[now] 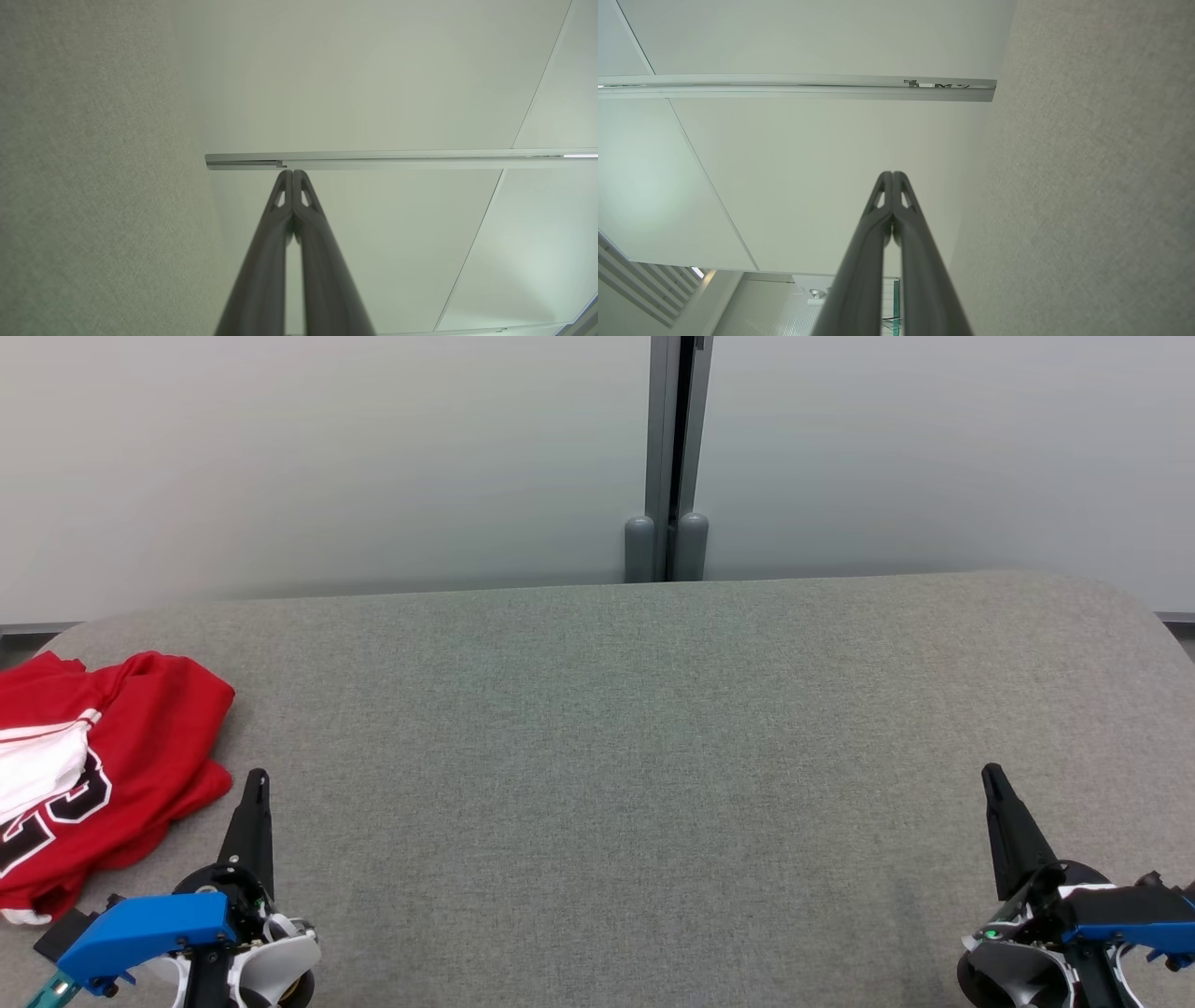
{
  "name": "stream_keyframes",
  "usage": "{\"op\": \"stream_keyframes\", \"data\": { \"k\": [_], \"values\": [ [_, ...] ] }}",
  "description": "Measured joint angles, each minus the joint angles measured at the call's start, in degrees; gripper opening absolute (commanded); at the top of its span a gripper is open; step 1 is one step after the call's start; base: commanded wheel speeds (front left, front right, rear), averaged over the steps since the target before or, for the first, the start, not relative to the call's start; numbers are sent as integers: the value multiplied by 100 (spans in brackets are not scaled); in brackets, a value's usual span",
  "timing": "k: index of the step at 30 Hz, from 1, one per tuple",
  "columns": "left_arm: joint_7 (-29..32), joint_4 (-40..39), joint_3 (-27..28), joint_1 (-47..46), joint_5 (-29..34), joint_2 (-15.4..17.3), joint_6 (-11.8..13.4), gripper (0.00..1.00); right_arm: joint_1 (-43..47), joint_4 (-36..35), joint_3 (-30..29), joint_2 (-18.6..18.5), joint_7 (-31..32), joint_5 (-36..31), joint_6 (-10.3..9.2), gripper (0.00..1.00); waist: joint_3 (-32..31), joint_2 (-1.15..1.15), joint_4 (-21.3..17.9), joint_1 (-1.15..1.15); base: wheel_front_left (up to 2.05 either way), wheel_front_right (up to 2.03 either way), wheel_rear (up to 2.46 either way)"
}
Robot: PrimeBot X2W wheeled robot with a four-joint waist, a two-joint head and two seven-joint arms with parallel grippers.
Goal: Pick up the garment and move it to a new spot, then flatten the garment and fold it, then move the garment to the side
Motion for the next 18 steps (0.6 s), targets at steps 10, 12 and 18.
{"op": "stream_keyframes", "data": {
  "k": [10,12,18],
  "values": [
    [0,0,0,0,0,0,0,0,0,0,0,0,0,0,0,0,0,0,0,0,0,0,0],
    [0,0,0,0,0,0,0,0,0,0,0,0,0,0,0,0,0,0,0,0,0,0,0],
    [0,0,0,0,0,0,0,0,0,0,0,0,-1,0,0,0,0,0,0,0,0,0,0]
  ]
}}
